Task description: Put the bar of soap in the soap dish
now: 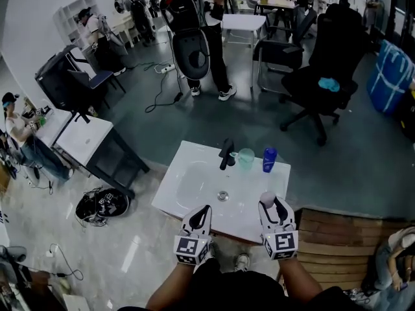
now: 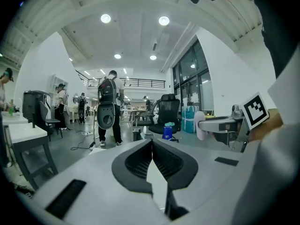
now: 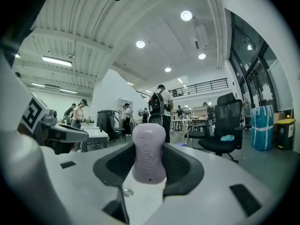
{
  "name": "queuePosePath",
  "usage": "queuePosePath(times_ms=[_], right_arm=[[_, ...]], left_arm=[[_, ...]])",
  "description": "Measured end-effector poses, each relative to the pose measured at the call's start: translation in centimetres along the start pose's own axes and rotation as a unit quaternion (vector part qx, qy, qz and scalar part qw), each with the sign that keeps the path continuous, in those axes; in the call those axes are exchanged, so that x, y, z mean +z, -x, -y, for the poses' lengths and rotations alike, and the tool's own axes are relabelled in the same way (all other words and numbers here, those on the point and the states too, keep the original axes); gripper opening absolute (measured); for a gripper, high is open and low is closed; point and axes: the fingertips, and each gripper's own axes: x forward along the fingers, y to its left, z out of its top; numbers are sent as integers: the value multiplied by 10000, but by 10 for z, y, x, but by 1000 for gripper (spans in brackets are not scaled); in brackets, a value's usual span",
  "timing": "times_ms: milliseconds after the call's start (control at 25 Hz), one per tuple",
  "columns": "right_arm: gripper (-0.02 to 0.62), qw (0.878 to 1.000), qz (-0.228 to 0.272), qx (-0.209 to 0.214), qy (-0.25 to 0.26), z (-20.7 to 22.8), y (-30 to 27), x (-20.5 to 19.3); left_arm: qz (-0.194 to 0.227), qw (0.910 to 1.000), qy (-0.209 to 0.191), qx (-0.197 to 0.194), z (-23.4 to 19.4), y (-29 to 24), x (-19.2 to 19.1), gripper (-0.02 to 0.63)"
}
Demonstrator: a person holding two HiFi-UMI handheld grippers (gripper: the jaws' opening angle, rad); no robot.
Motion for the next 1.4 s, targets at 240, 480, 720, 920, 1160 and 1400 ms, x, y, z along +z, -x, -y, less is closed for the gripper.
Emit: queuePosePath(times_ms=[240,480,720,920,1160,1400], right_arm=[[192,9980,-374,-468,-218,23,-16,-13],[192,9882,-970,-1135,-335,56,-35,-40],[192,9741,-1651,-1488,-414,81,-49,-71],[192,9591,-2176,-1712,-590,97,-65,-100],[190,9457,-2623,-1774,-737,108,-75,-129],[189,9332,-2962,-1876,-783,111,-77,-153]], left_arm=[[-23,9993,-65,-355,-6,-29,0,20],[20,9977,-234,-633,-21,-54,3,20],[-159,9968,-116,-773,-31,-63,-9,20],[-273,9957,-71,-880,-42,-72,-19,20],[-433,9943,-34,-974,-46,-80,-32,20],[-526,9931,-17,-1045,-50,-85,-40,20]])
